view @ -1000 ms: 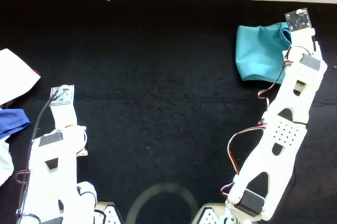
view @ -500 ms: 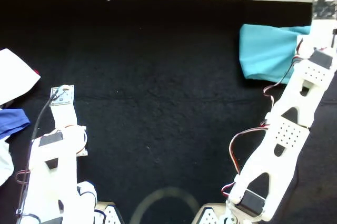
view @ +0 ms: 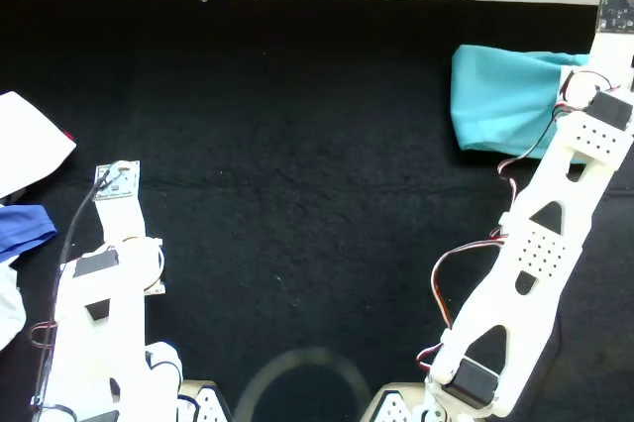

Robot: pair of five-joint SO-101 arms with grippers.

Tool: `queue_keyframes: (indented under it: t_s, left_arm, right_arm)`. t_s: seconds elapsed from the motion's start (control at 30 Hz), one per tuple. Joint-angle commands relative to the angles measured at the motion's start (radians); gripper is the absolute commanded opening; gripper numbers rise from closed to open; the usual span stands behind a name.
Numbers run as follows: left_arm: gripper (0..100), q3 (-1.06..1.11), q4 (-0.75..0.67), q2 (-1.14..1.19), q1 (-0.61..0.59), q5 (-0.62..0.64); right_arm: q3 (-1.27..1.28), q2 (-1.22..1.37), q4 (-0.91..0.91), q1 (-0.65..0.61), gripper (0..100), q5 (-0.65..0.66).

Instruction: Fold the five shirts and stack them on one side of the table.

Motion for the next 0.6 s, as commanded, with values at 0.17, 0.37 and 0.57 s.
queue_keyframes:
  t_s: [0.17, 0.37, 0.57]
  left_arm:
    - [1, 0.001, -0.014, -0.008, -0.007, -0.003]
    - [1, -0.002, -0.014, -0.004, -0.007, -0.003]
    - [1, -0.002, -0.014, -0.004, -0.007, -0.003]
  right_arm:
    - [0.278, -0.015, -0.272, 0.012, 21.7, -0.012]
    - [0.369, -0.016, -0.403, 0.024, 21.7, -0.012]
    - [0.3, -0.054, -0.343, 0.025, 21.7, -0.012]
